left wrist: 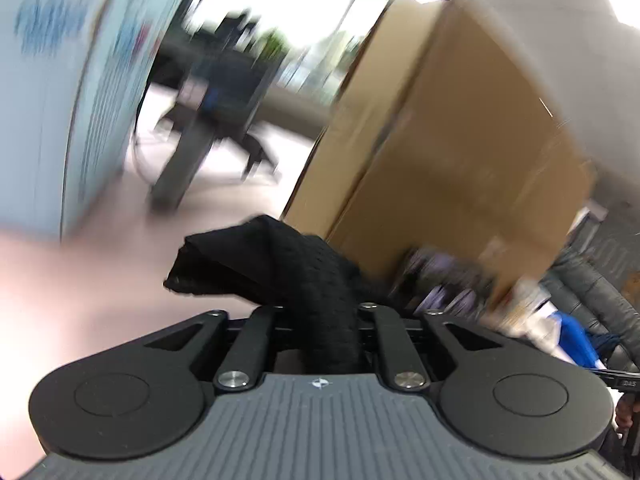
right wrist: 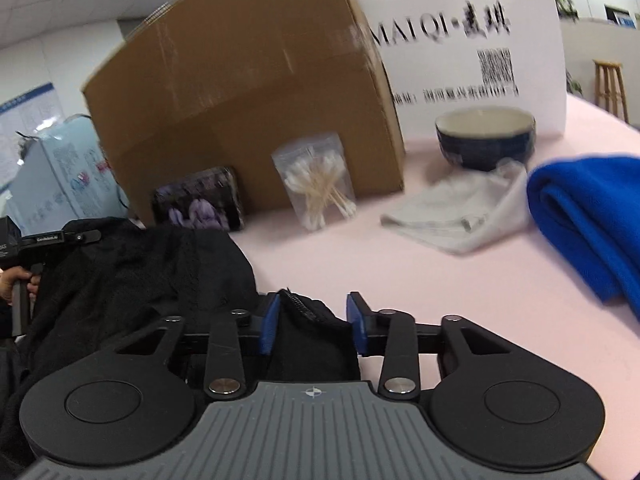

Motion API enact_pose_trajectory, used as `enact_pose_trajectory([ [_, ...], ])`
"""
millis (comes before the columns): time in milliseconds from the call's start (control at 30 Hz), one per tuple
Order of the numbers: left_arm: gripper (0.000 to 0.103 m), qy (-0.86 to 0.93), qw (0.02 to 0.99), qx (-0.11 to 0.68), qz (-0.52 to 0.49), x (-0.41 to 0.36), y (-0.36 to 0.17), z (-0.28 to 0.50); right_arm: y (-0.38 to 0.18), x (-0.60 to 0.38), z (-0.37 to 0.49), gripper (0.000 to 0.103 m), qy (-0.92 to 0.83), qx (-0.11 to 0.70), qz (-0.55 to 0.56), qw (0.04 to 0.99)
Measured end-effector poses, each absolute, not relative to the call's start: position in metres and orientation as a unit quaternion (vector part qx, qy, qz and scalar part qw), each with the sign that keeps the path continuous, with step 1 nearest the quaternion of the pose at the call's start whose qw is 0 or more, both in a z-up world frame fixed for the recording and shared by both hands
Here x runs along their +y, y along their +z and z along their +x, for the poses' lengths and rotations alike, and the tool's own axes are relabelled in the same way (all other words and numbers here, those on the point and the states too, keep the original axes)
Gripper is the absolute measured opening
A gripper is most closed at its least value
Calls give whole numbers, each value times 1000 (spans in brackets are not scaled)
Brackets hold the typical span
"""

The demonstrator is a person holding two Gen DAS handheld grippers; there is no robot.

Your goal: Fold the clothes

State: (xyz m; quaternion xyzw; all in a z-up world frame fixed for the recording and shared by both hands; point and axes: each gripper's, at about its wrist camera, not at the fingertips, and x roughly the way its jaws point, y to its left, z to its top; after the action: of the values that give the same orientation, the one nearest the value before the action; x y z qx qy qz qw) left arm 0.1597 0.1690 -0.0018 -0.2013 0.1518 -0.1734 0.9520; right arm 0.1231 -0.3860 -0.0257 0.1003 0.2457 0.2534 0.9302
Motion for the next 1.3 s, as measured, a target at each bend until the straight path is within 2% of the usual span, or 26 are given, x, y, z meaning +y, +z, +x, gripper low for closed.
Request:
enact_pose_trajectory([
  [167,6,-331,929,-41,-160,179,44,92,0,-384,93,19,287,184,76,937],
  [267,7,-415,899,-96,-104,189,68,37,26,-388,59,19,310,142,54,939],
  [333,7,-442,892,-79,-59,193,74,4,44,-397,21,19,329,116,36,936],
  [467,7,-485,874,-22,18,197,76,-57,49,-410,-42,18,332,116,11,936],
  [633,11,-445,886,132,8,198,16,-103,24,-426,-88,19,298,165,29,940],
  [667,17,-414,897,155,10,197,5,-107,18,-428,-92,20,292,178,36,939],
  [700,21,-382,907,178,12,196,-6,-111,12,-431,-97,28,285,190,42,939],
  [733,36,-355,915,192,12,197,-13,-116,10,-431,-98,36,277,193,44,940],
  [767,54,-335,924,186,9,199,-13,-124,8,-432,-100,54,269,197,46,942],
  [800,64,-315,934,170,7,202,-10,-132,7,-432,-103,64,261,199,49,943],
  [833,82,-295,943,152,6,206,-6,-141,8,-434,-108,68,252,190,55,947],
  [933,85,-238,966,96,-7,222,8,-161,12,-437,-123,85,232,151,84,957],
  [1033,86,-189,980,51,-20,228,25,-170,13,-439,-130,89,196,117,124,966],
  [1133,86,-219,975,39,11,209,46,-152,15,-434,-130,93,174,109,162,965],
  [1200,86,-278,958,47,55,181,61,-126,18,-426,-129,99,165,113,181,963],
  [1300,86,-377,914,88,126,135,71,-75,21,-411,-130,101,161,121,209,957],
])
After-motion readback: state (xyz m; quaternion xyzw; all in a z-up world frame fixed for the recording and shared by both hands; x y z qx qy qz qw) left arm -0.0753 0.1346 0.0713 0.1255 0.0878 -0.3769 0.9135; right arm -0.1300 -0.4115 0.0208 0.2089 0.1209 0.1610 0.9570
